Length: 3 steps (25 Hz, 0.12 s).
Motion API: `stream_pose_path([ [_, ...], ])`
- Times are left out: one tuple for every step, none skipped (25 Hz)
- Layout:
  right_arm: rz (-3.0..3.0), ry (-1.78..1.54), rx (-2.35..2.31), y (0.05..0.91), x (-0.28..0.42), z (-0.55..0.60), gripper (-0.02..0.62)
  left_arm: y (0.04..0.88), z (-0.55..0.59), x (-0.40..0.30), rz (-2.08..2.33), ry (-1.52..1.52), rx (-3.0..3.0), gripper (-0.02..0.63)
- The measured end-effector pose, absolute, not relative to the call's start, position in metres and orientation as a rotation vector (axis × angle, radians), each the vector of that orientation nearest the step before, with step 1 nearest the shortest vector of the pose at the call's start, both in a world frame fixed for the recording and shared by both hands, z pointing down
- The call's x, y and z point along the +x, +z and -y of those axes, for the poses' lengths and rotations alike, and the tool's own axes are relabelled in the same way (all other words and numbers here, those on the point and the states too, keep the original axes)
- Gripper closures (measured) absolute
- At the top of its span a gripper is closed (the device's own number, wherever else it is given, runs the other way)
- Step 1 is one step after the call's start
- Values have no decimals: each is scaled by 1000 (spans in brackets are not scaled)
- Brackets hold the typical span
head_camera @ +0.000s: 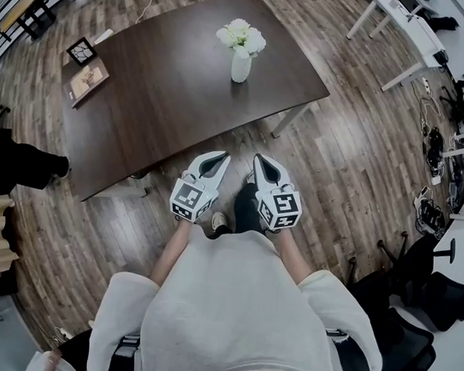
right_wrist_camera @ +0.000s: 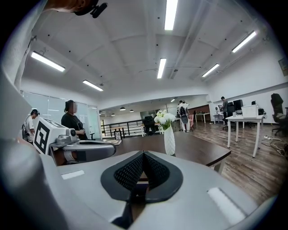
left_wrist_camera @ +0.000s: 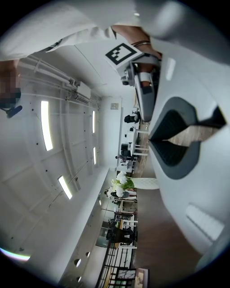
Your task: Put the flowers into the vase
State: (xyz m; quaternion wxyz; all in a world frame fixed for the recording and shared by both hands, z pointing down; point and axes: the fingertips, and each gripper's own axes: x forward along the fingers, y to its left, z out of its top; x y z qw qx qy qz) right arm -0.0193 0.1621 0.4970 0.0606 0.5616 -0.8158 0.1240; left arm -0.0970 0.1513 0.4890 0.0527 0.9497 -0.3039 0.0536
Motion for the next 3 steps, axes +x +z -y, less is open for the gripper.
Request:
stream_pose_path([
  [2467, 377, 1702, 498, -19, -162, 598, 490, -151, -97, 923, 165, 2887, 595],
  [2465, 378, 1704, 498, -19, -162, 598, 490, -151, -97, 924, 165, 2887, 595],
  [2464, 379, 1707, 499, -18, -162, 598, 490, -150, -97, 924, 165, 2887, 595],
])
